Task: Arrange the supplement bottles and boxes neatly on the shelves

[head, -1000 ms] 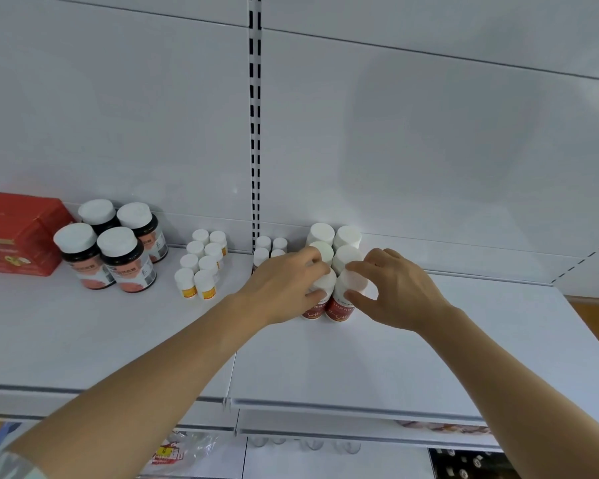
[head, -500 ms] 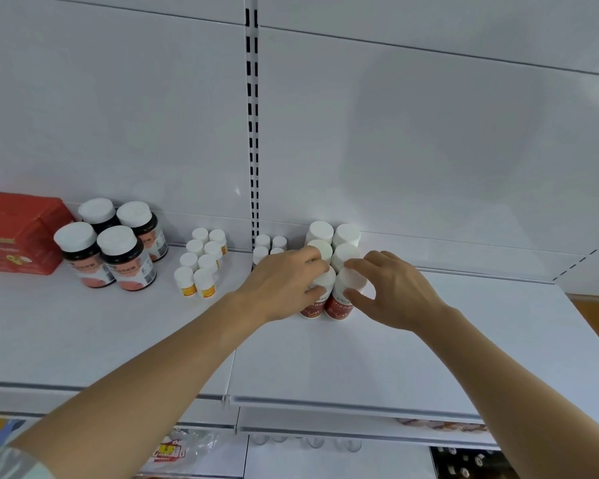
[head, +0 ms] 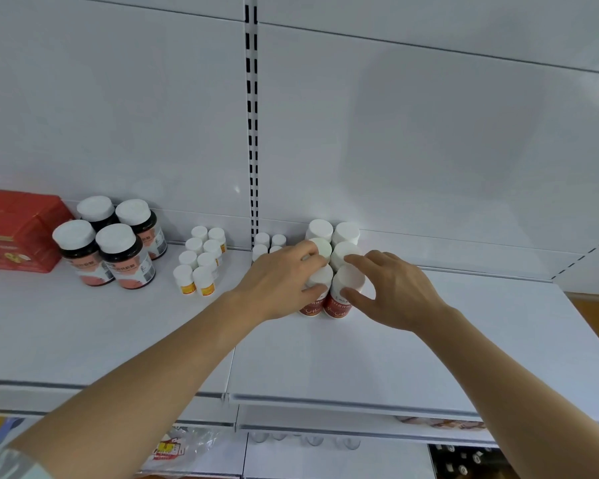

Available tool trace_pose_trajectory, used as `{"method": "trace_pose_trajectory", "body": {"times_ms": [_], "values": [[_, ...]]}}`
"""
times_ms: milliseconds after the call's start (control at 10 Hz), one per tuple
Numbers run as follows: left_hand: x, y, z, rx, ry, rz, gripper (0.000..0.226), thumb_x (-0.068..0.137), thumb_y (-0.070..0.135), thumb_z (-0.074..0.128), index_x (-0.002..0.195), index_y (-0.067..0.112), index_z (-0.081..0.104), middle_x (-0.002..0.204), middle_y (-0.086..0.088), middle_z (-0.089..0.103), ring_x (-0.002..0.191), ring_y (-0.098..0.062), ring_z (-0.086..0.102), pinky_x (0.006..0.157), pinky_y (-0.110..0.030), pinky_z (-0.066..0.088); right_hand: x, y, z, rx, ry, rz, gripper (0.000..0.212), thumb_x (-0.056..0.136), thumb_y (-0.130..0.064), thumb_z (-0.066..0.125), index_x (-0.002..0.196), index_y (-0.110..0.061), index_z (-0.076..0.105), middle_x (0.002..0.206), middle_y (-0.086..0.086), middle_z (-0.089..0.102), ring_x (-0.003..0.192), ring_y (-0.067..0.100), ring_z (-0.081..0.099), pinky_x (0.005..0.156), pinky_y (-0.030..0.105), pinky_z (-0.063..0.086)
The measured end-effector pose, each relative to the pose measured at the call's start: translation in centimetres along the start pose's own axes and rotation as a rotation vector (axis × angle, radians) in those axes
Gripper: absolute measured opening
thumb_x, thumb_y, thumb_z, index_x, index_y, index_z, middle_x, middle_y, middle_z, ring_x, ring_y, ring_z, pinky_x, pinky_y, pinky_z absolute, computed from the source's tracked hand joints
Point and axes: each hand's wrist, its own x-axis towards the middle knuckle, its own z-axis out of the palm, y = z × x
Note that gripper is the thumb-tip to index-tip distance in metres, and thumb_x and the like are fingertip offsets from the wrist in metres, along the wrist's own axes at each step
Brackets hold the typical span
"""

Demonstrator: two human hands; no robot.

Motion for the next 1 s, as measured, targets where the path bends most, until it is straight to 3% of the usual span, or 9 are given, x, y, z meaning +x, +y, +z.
{"method": "trace_pose_trajectory", "body": {"times_ms": [200, 600, 800, 1000], "values": [[0.1, -0.1, -0.2, -0.018, -0.025, -0.04, 0.038, 0.087, 0.051, 0.056, 0.116, 0.027, 0.058, 0.117, 0.012, 0.051, 0.098, -0.014, 0.056, 0.061, -0.034, 0.049, -0.1, -0.1, -0.3, -0.013, 0.002, 0.014, 0.057, 0.086, -0.063, 0.048, 0.132, -0.03, 0.05, 0.098, -0.004, 0.06, 0.087, 0.022, 0.057, 0.062, 0.036, 0.051], [0.1, 0.5, -1.1, 0.036, 0.048, -0.079, 0.039, 0.09, 0.049, 0.053, 0.113, 0.019, 0.061, 0.114, 0.005, 0.056, 0.097, -0.022, 0.055, 0.068, -0.039, 0.052, 0.0, -0.6, -0.6, -0.055, 0.103, 0.029, 0.051, 0.088, -0.058, 0.053, 0.121, -0.02, 0.061, 0.111, 0.001, 0.06, 0.091, 0.025, 0.056, 0.063, 0.034, 0.05], [0.6, 0.6, -1.6, 0.075, 0.121, -0.035, 0.037, 0.091, 0.04, 0.057, 0.113, 0.011, 0.065, 0.118, -0.005, 0.061, 0.111, -0.028, 0.055, 0.091, -0.044, 0.045, -0.4, -1.0, -1.2, -0.06, 0.113, 0.048, 0.053, 0.091, -0.054, 0.054, 0.128, -0.017, 0.059, 0.127, 0.007, 0.058, 0.114, 0.028, 0.055, 0.086, 0.041, 0.05], [0.5, 1.5, -1.6, 0.059, 0.186, -0.033, 0.039, 0.091, 0.041, 0.051, 0.111, 0.011, 0.065, 0.116, -0.005, 0.061, 0.111, -0.029, 0.055, 0.093, -0.043, 0.044, -1.9, -1.2, -1.6, -0.04, 0.149, 0.084, 0.055, 0.091, -0.053, 0.054, 0.131, -0.015, 0.057, 0.132, 0.008, 0.056, 0.122, 0.028, 0.051, 0.095, 0.043, 0.047]]}}
